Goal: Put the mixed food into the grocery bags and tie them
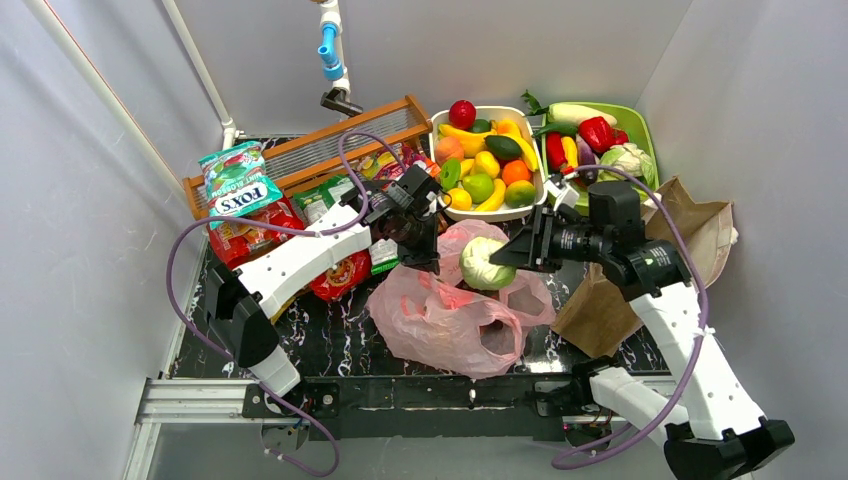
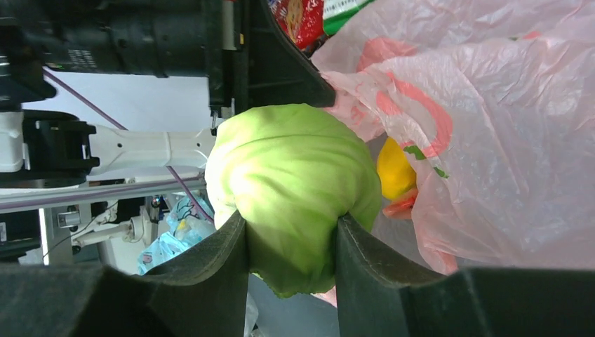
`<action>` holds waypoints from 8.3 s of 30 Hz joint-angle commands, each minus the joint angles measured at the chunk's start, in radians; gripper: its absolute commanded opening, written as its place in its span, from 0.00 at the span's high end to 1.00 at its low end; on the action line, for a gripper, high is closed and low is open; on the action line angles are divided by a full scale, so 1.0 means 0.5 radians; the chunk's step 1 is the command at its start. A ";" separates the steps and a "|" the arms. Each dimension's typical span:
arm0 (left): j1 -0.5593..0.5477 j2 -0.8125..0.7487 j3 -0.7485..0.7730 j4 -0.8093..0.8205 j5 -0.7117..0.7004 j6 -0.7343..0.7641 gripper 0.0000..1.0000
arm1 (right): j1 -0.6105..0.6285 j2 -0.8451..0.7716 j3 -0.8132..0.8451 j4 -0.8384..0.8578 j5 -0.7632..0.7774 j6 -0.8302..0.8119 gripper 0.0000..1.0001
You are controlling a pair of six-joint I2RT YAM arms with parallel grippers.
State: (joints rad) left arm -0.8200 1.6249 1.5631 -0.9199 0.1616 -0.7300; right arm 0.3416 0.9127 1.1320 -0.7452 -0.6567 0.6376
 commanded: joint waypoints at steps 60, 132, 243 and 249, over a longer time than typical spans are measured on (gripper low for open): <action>0.013 -0.261 -0.144 0.043 0.069 -0.082 1.00 | 1.047 0.287 -0.029 0.068 0.707 -0.014 0.12; 0.009 -0.391 -0.203 0.096 0.059 -0.166 1.00 | 1.103 -0.026 -0.711 0.304 0.973 -0.119 0.23; -0.504 0.353 1.400 -1.527 -0.709 -0.063 0.02 | 1.182 -0.222 0.239 -0.743 1.680 0.152 0.99; -0.662 0.223 1.394 -1.529 -0.566 -0.187 0.02 | 1.182 -0.177 0.171 -0.720 1.610 0.127 0.99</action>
State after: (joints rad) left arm -1.1126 1.8317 2.2665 -1.4910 -0.1585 -0.7567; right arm 0.9260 0.8280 1.2285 -1.1511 0.1738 0.7258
